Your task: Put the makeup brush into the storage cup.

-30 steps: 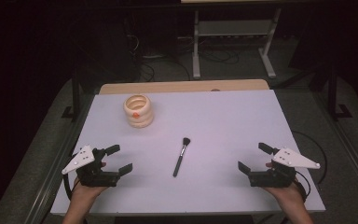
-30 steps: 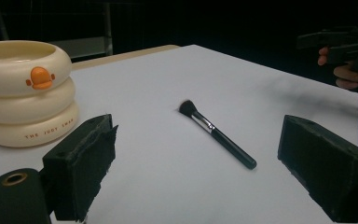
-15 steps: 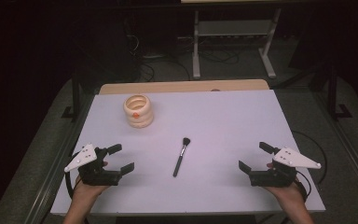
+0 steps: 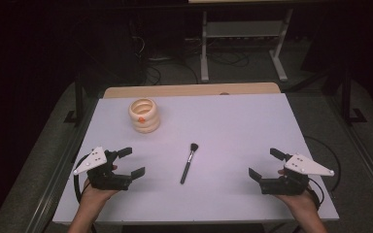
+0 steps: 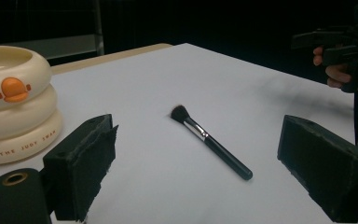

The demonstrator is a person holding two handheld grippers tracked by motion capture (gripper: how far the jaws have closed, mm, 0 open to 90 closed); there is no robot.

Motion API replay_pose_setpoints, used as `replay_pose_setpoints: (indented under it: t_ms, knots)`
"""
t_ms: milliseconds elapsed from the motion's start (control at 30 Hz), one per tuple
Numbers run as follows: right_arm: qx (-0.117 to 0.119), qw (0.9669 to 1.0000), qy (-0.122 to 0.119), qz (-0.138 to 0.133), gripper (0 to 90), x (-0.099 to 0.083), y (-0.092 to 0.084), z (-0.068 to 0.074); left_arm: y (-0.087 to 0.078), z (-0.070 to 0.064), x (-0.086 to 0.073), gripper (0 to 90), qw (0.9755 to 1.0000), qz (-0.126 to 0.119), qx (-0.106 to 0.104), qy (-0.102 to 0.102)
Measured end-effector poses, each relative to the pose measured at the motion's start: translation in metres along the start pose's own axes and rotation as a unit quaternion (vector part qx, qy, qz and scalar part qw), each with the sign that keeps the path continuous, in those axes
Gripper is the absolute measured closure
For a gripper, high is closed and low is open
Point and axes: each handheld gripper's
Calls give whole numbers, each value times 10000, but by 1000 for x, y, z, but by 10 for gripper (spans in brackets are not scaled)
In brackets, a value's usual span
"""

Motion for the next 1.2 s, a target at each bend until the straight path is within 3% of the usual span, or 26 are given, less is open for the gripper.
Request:
replay_pose_setpoints:
  t_ms: [1200]
  knots:
    - [4,10000,-33,-40,0,2,4,0,21,0,15,117,9998,-129,-158,-29]
Point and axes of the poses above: each handheld gripper's, and its own axes: y roughly forward along the jaws, x roughly out of its top, z roughly to its left, and after that the axes turned 11 degrees about x, right-handed
